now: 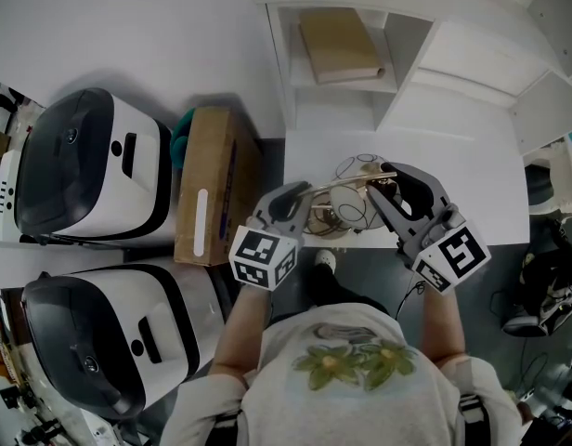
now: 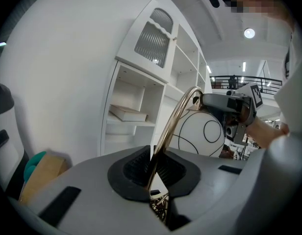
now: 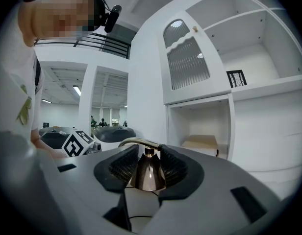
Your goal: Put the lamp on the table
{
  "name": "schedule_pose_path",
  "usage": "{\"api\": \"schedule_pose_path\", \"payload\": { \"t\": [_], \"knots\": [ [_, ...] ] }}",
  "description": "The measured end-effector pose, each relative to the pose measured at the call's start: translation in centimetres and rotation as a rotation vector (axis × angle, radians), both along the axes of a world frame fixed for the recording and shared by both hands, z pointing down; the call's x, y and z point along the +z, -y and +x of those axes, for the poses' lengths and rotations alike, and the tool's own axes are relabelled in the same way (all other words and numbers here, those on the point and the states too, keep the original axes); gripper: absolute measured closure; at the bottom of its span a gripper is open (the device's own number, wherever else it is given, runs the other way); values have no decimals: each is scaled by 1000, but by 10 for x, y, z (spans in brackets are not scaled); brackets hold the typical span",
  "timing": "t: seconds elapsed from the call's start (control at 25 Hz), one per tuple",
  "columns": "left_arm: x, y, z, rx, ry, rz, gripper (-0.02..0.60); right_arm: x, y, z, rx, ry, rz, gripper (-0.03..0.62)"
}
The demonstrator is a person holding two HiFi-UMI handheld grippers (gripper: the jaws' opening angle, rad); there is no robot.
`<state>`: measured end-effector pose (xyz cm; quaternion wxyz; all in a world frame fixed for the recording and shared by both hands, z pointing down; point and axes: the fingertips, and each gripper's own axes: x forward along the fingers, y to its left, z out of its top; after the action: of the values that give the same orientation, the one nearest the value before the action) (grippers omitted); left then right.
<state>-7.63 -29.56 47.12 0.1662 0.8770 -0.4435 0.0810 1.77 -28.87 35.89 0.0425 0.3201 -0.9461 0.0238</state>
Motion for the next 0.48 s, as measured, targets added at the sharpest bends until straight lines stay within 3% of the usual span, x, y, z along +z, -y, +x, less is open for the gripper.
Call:
{"api": "schedule_pose_path", "payload": {
  "t": [0.32, 0.48],
  "knots": [
    [1, -2, -2, -34, -31, 0, 540, 2, -1, -2, 21, -30, 8, 438],
    [4, -8, -7, -44, -3, -7, 538, 3, -3, 3, 64, -30, 14, 434]
  ]
}}
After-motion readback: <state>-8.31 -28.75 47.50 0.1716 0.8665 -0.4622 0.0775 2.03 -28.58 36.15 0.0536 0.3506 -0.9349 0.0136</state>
